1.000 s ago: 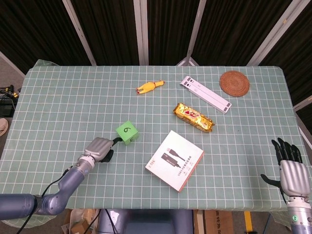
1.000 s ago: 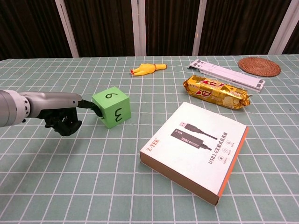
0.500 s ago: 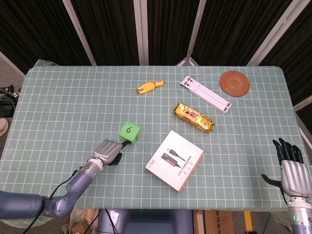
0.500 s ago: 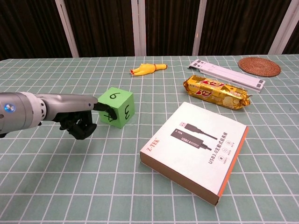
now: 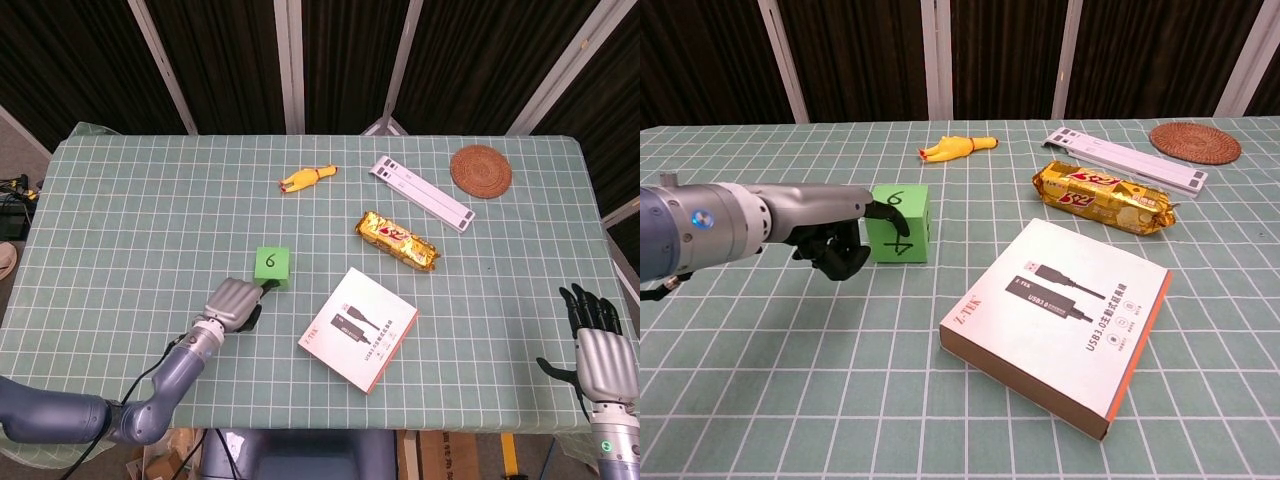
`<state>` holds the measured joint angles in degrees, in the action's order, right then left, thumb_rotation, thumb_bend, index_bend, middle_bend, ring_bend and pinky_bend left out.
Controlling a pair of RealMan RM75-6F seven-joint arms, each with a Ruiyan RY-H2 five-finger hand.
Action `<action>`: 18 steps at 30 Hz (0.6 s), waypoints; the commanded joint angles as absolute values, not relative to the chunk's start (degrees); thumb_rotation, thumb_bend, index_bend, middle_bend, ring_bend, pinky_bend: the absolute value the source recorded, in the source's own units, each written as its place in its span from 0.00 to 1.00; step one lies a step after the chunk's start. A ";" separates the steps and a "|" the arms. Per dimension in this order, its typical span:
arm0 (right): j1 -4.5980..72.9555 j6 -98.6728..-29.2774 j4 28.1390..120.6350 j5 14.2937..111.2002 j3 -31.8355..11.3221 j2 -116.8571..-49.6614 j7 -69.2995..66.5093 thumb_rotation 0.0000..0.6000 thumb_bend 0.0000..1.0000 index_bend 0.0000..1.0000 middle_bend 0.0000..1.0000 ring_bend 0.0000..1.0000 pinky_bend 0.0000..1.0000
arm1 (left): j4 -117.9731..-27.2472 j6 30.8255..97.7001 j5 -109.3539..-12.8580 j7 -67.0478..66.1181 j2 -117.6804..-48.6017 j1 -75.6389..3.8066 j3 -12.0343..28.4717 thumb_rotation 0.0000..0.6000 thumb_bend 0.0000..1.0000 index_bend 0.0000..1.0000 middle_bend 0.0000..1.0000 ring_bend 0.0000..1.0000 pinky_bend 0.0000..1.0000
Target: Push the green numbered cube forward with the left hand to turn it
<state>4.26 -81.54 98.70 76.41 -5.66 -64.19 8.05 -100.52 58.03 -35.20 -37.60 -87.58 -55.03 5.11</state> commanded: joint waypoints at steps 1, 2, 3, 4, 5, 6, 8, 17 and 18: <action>4.29 -81.50 98.75 76.33 -5.65 -64.22 8.23 1.00 0.07 0.04 0.00 0.00 0.00 | -100.02 58.29 -34.13 -38.35 -88.49 -55.92 5.94 1.00 0.87 0.17 0.86 0.73 0.77; 4.30 -81.49 98.76 76.31 -5.65 -64.24 8.28 1.00 0.07 0.04 0.00 0.00 0.00 | -99.91 58.36 -33.83 -38.70 -88.76 -56.22 6.13 1.00 0.87 0.17 0.86 0.73 0.77; 4.31 -81.48 98.78 76.29 -5.66 -64.25 8.30 1.00 0.07 0.04 0.00 0.00 0.00 | -99.78 58.46 -33.54 -39.05 -89.03 -56.51 6.29 1.00 0.87 0.17 0.86 0.73 0.77; 4.31 -81.46 98.79 76.26 -5.66 -64.26 8.30 1.00 0.07 0.04 0.00 0.00 0.00 | -99.66 58.60 -33.29 -39.39 -89.30 -56.77 6.43 1.00 0.87 0.17 0.86 0.73 0.77; 4.32 -81.43 98.78 76.23 -5.66 -64.25 8.31 1.00 0.07 0.04 0.00 0.00 0.00 | -99.55 58.77 -32.99 -39.70 -89.55 -57.00 6.57 1.00 0.87 0.17 0.86 0.73 0.77; 4.33 -81.39 98.78 76.20 -5.65 -64.25 8.31 1.00 0.07 0.04 0.00 0.00 0.00 | -99.45 58.95 -32.67 -39.95 -89.80 -57.21 6.73 1.00 0.87 0.17 0.86 0.73 0.77; 4.37 -81.23 98.76 76.12 -5.63 -64.23 8.28 1.00 0.07 0.04 0.00 0.00 0.00 | -99.25 59.32 -32.14 -40.29 -90.22 -57.54 7.10 1.00 0.87 0.17 0.86 0.73 0.77; 4.59 -80.74 98.62 76.19 -5.44 -64.34 8.42 1.00 0.07 0.04 0.00 0.00 0.00 | -96.45 59.81 -28.56 -42.53 -91.94 -59.26 8.25 1.00 0.87 0.17 0.86 0.73 0.77; 4.65 -80.62 98.64 76.10 -5.43 -64.38 8.55 1.00 0.07 0.04 0.00 0.00 0.00 | -96.06 59.69 -28.03 -42.87 -92.14 -59.57 8.42 1.00 0.87 0.17 0.86 0.73 0.77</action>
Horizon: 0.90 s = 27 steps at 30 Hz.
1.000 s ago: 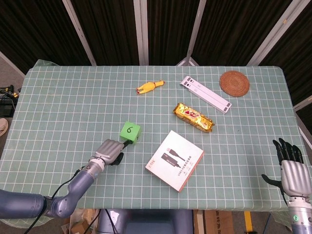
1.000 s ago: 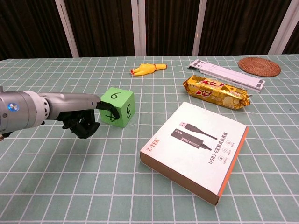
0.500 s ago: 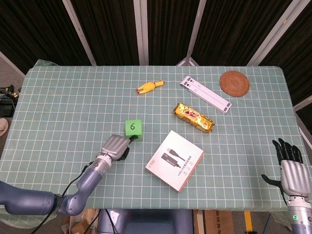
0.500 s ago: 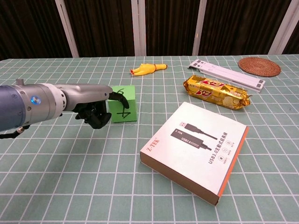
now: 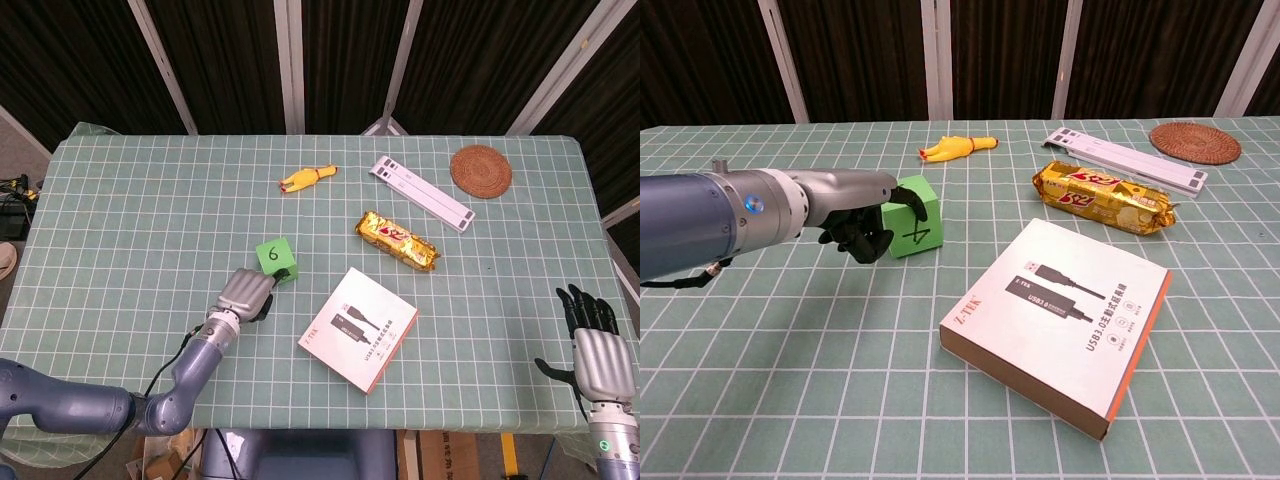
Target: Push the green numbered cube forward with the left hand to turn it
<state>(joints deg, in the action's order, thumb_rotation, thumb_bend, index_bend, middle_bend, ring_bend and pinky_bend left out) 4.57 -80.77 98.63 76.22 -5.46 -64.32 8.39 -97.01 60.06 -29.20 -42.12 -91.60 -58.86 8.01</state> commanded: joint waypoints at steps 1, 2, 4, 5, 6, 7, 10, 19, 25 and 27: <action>4.70 -80.52 98.66 76.03 -5.42 -64.43 8.70 1.00 0.07 0.04 0.00 0.00 0.00 | -95.63 59.59 -27.60 -43.14 -92.41 -59.90 8.66 1.00 0.87 0.17 0.86 0.73 0.77; 4.75 -80.44 98.67 75.98 -5.41 -64.50 8.83 1.00 0.07 0.04 0.00 0.00 0.00 | -95.25 59.55 -27.24 -43.30 -92.69 -60.17 8.91 1.00 0.87 0.17 0.86 0.73 0.77; 4.84 -80.29 98.71 75.90 -5.39 -64.59 8.99 1.00 0.07 0.04 0.00 0.00 0.00 | -94.53 59.45 -26.62 -43.55 -93.25 -60.68 9.40 1.00 0.87 0.18 0.86 0.73 0.77; 4.89 -80.22 98.68 75.81 -5.40 -64.65 9.09 1.00 0.07 0.04 0.00 0.00 0.00 | -94.20 59.42 -26.35 -43.74 -93.51 -60.95 9.60 1.00 0.87 0.18 0.86 0.73 0.77; 4.92 -80.17 98.65 75.73 -5.42 -64.71 9.22 1.00 0.07 0.04 0.00 0.00 0.00 | -93.90 59.49 -26.17 -43.96 -93.75 -61.24 9.82 1.00 0.87 0.18 0.86 0.73 0.77; 4.98 -80.10 98.59 75.64 -5.43 -64.80 9.37 1.00 0.07 0.04 0.00 0.00 0.00 | -93.62 59.61 -25.99 -44.21 -93.97 -61.51 10.03 1.00 0.87 0.18 0.86 0.73 0.77; 5.13 -79.87 98.50 75.47 -5.42 -64.97 9.68 1.00 0.07 0.04 0.00 0.00 0.00 | -92.91 60.30 -25.90 -44.48 -94.53 -62.02 10.69 1.00 0.87 0.18 0.86 0.73 0.77; 5.74 -78.26 98.23 74.94 -5.26 -64.85 9.25 1.00 0.07 0.04 0.00 0.00 0.00 | -90.97 59.35 -23.78 -43.86 -94.32 -61.78 11.00 1.00 0.86 0.19 0.86 0.73 0.77; 5.78 -78.43 98.38 74.78 -5.30 -64.97 9.63 1.00 0.07 0.04 0.00 0.00 0.00 | -88.64 58.61 -22.96 -43.17 -94.85 -61.96 11.67 1.00 0.86 0.19 0.86 0.73 0.77; 5.80 -78.47 98.43 74.77 -5.28 -65.04 9.81 1.00 0.07 0.04 0.00 0.00 0.00 | -88.01 58.81 -23.07 -43.18 -95.15 -62.09 11.83 1.00 0.86 0.19 0.86 0.73 0.77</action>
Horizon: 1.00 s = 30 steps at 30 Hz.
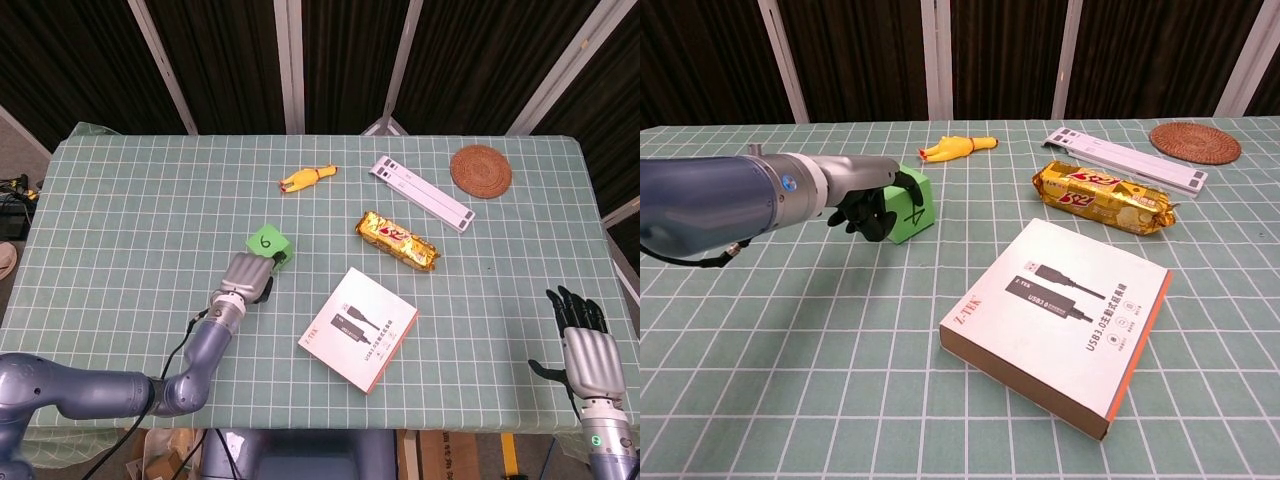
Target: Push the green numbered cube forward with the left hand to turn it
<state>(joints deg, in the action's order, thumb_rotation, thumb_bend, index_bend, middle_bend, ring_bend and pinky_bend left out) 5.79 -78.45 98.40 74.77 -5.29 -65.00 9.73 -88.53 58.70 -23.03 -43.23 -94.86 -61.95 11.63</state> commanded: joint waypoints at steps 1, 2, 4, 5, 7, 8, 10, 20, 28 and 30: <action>5.81 -78.49 98.45 74.80 -5.26 -65.03 9.85 1.00 0.07 0.04 0.00 0.00 0.00 | -87.74 59.01 -23.11 -43.27 -95.30 -62.17 11.89 1.00 0.86 0.19 0.86 0.73 0.77; 5.84 -78.41 98.42 74.79 -5.22 -65.06 9.90 1.00 0.07 0.04 0.00 0.00 0.00 | -87.50 59.29 -23.11 -43.34 -95.50 -62.22 11.97 1.00 0.86 0.19 0.86 0.73 0.77; 5.93 -78.22 98.37 74.63 -5.20 -65.07 10.01 1.00 0.07 0.04 0.00 0.00 0.00 | -87.01 60.25 -23.26 -43.69 -95.98 -62.27 11.96 1.00 0.86 0.19 0.86 0.73 0.77; 5.95 -78.15 98.40 74.58 -5.20 -65.04 10.05 1.00 0.07 0.04 0.00 0.00 0.00 | -86.80 60.82 -23.16 -44.04 -96.25 -62.30 11.90 1.00 0.86 0.19 0.86 0.73 0.77; 6.00 -78.12 98.34 74.53 -5.21 -65.09 10.08 1.00 0.07 0.04 0.00 0.00 0.00 | -86.38 62.52 -22.97 -44.82 -96.91 -62.27 11.88 1.00 0.86 0.19 0.86 0.73 0.77; 6.01 -78.14 98.31 74.55 -5.21 -65.11 10.09 1.00 0.07 0.04 0.00 0.00 0.00 | -86.08 63.60 -23.02 -45.10 -97.38 -62.22 11.95 1.00 0.86 0.19 0.87 0.73 0.77; 6.04 -78.09 98.29 74.54 -5.18 -65.12 10.07 1.00 0.07 0.04 0.00 0.00 0.00 | -85.19 66.14 -23.49 -45.18 -98.66 -61.92 12.31 1.00 0.87 0.19 0.87 0.73 0.77; 6.05 -78.13 98.40 74.30 -5.18 -65.03 10.09 1.00 0.07 0.04 0.00 0.00 0.00 | -81.02 72.06 -19.27 -50.26 -103.37 -61.63 15.13 1.00 0.86 0.19 0.86 0.73 0.77; 6.08 -78.15 98.55 74.22 -5.10 -65.00 10.41 1.00 0.07 0.04 0.00 0.00 0.00 | -78.08 75.04 -21.56 -51.73 -107.00 -62.07 17.08 1.00 0.86 0.19 0.86 0.73 0.77; 6.11 -78.13 98.50 74.19 -5.12 -65.03 10.38 1.00 0.07 0.04 0.00 0.00 0.00 | -77.24 76.79 -22.33 -52.19 -108.22 -62.14 17.54 1.00 0.86 0.19 0.86 0.73 0.77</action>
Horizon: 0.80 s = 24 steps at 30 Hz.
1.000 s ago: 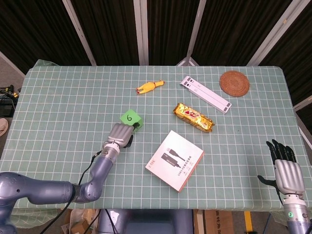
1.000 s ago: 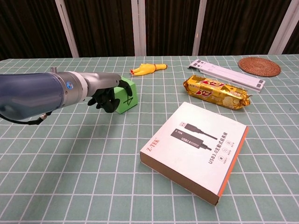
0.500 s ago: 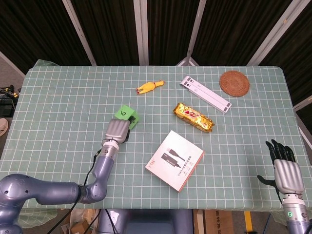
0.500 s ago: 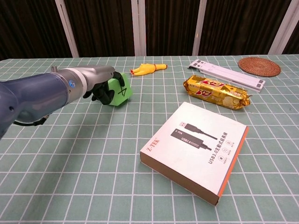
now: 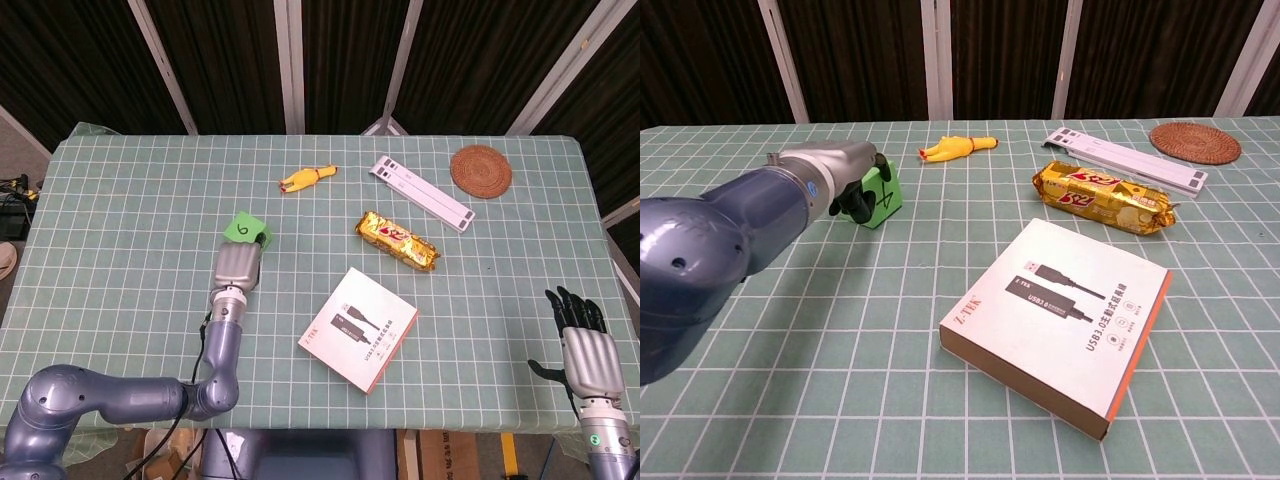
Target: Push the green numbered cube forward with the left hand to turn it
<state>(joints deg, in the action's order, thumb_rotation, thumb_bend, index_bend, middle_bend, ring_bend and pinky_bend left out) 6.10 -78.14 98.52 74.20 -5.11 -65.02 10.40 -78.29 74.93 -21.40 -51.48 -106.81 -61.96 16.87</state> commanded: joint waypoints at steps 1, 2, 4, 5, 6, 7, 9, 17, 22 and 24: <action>6.12 -78.10 98.48 74.19 -5.11 -65.02 10.32 1.00 0.07 0.04 0.00 0.00 0.00 | -76.60 77.84 -22.79 -52.42 -108.98 -62.15 17.72 1.00 0.86 0.19 0.86 0.73 0.77; 6.14 -78.04 98.46 74.19 -5.09 -65.01 10.27 1.00 0.07 0.04 0.00 0.00 0.00 | -75.89 78.79 -23.15 -52.70 -109.75 -62.17 17.92 1.00 0.86 0.19 0.86 0.73 0.77; 6.15 -77.93 98.49 74.19 -5.02 -64.89 10.18 1.00 0.07 0.04 0.00 0.00 0.00 | -74.29 80.57 -23.36 -53.45 -111.40 -62.24 18.67 1.00 0.86 0.19 0.86 0.73 0.78; 6.16 -77.89 98.50 74.20 -5.01 -64.85 10.16 1.00 0.07 0.04 0.00 0.00 0.00 | -73.61 81.06 -23.39 -53.80 -112.15 -62.30 19.11 1.00 0.86 0.19 0.86 0.73 0.78; 6.16 -77.86 98.55 74.19 -5.00 -64.79 10.08 1.00 0.07 0.04 0.00 0.00 0.00 | -72.99 81.40 -23.34 -54.12 -112.81 -62.35 19.59 1.00 0.86 0.19 0.86 0.73 0.78; 6.15 -77.85 98.59 74.14 -5.02 -64.75 9.96 1.00 0.07 0.04 0.00 0.00 0.00 | -72.51 81.56 -23.48 -54.34 -113.34 -62.36 19.95 1.00 0.86 0.19 0.86 0.73 0.78; 6.09 -77.98 98.61 74.12 -5.07 -64.66 9.82 1.00 0.07 0.04 0.00 0.00 0.00 | -72.29 81.05 -24.47 -53.76 -113.86 -62.09 20.32 1.00 0.86 0.19 0.86 0.73 0.78; 6.24 -77.47 98.83 73.96 -4.80 -64.52 10.25 1.00 0.07 0.04 0.00 0.00 0.00 | -75.61 80.64 -30.09 -48.47 -113.50 -60.00 22.34 1.00 0.86 0.19 0.86 0.73 0.78; 6.22 -77.55 99.12 73.75 -4.73 -64.52 10.93 1.00 0.07 0.04 0.00 0.00 0.00 | -80.97 79.63 -33.34 -44.44 -111.54 -58.20 23.62 1.00 0.86 0.22 0.86 0.73 0.78; 6.22 -77.54 99.17 73.68 -4.71 -64.51 11.03 1.00 0.07 0.04 0.00 0.00 0.00 | -85.05 79.35 -34.29 -43.96 -109.28 -57.03 23.58 1.00 0.86 0.23 0.84 0.72 0.78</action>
<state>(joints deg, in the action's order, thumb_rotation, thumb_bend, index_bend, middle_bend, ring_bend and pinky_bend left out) 6.22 -77.53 99.17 73.68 -4.71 -64.51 11.03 -80.75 79.96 -32.80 -45.39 -111.77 -58.61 23.20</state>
